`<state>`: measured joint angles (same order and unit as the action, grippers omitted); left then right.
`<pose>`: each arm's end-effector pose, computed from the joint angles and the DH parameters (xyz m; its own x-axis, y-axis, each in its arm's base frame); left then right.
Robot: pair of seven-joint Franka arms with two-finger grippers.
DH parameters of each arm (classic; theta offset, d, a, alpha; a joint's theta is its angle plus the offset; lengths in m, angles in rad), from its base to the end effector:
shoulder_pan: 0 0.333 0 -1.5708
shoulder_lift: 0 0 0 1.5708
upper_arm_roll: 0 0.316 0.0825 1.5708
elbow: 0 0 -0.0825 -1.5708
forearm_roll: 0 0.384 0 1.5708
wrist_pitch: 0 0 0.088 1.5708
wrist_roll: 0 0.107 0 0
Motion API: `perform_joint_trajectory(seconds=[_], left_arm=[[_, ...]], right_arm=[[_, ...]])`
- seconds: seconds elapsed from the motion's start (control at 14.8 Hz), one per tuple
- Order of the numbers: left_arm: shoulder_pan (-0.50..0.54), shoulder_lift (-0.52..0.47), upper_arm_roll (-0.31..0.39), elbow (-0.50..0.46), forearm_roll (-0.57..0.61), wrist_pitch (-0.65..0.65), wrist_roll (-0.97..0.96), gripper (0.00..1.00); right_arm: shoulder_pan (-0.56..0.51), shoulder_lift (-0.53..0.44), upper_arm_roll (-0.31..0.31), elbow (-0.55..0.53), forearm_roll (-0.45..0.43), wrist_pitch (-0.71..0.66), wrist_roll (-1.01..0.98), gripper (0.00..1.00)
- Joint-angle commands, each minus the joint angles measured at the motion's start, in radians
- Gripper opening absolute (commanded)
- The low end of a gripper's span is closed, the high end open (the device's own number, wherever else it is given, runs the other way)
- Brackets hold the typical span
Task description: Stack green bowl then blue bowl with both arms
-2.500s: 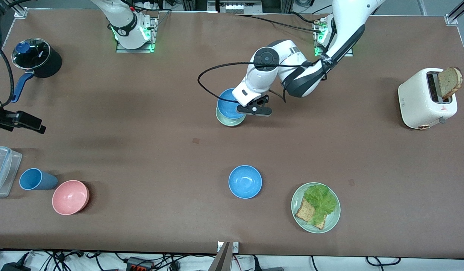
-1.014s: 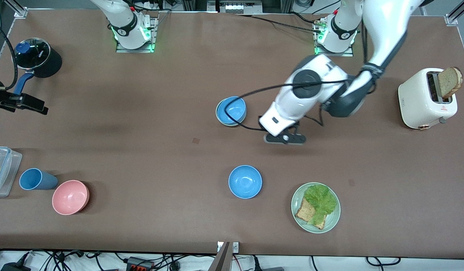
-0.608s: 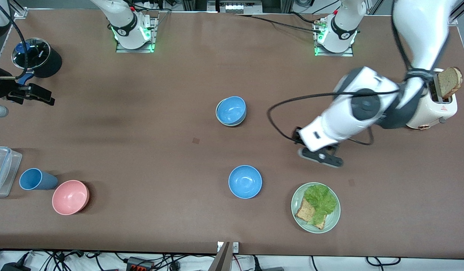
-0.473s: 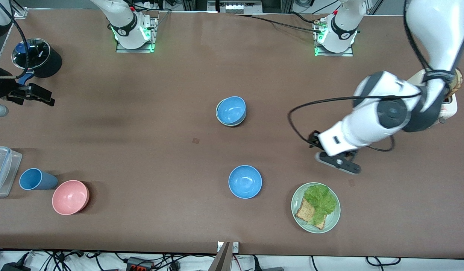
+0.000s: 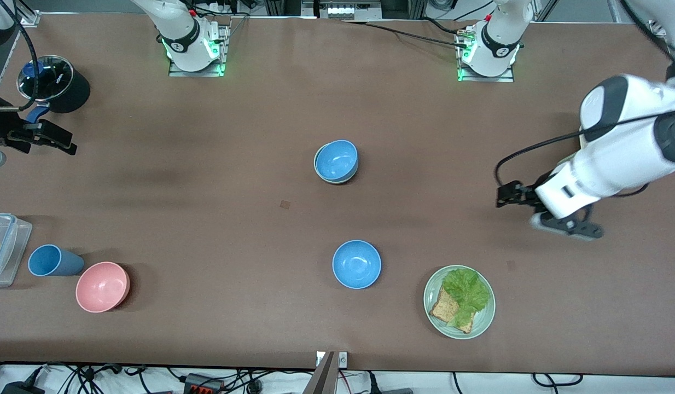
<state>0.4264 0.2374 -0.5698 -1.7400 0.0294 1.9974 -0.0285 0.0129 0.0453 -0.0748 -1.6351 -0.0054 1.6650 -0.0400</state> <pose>0.6227 -0.0634 0.4610 0.9928 -0.1067 0.0544 -0.1118 -0.9886 0.1012 0.5727 -0.0352 0.5767 0.9996 -0.0214 -0.0156 -0.0212 -0.9997 0.0081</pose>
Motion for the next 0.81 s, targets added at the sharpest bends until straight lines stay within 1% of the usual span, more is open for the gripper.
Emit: perform_joint_trajectory(seconds=[0.0,0.07,0.14,0.27,0.34,0.47,0.61,0.68,0.74], left_arm=[[-0.026,-0.210,0.093,-0.165,-0.036,0.031,0.012,1.00],[-0.053,-0.227,0.138,-0.165,-0.036,0.005,0.015,1.00],[-0.104,-0.234,0.203,-0.156,-0.036,-0.017,0.038,1.00],[-0.191,-0.240,0.328,-0.125,-0.039,-0.057,0.137,1.00],[-0.198,-0.239,0.343,-0.107,-0.037,-0.093,0.166,1.00],[-0.201,-0.237,0.341,-0.084,-0.036,-0.162,0.174,1.00],[-0.206,-0.237,0.332,-0.062,-0.037,-0.202,0.176,1.00],[-0.230,-0.230,0.329,-0.047,-0.040,-0.206,0.164,1.00],[-0.230,-0.218,0.329,-0.023,-0.040,-0.209,0.164,1.00]], right_arm=[[0.012,-0.015,-0.002,-0.005,-0.002,-0.002,0.015,1.00],[0.012,-0.015,0.000,-0.005,-0.002,-0.001,0.014,1.00],[0.007,-0.013,0.000,-0.005,-0.004,-0.001,0.014,1.00],[-0.001,-0.009,0.012,-0.005,-0.005,0.001,0.014,1.00],[-0.014,-0.009,0.030,-0.005,-0.005,0.004,0.014,1.00],[-0.027,-0.009,0.041,-0.005,-0.005,0.002,0.014,1.00],[-0.027,-0.013,0.041,-0.005,-0.004,-0.002,0.014,1.00],[-0.027,-0.013,0.041,-0.005,-0.004,-0.002,0.014,1.00],[-0.025,-0.015,0.041,-0.005,-0.004,-0.004,0.014,1.00]])
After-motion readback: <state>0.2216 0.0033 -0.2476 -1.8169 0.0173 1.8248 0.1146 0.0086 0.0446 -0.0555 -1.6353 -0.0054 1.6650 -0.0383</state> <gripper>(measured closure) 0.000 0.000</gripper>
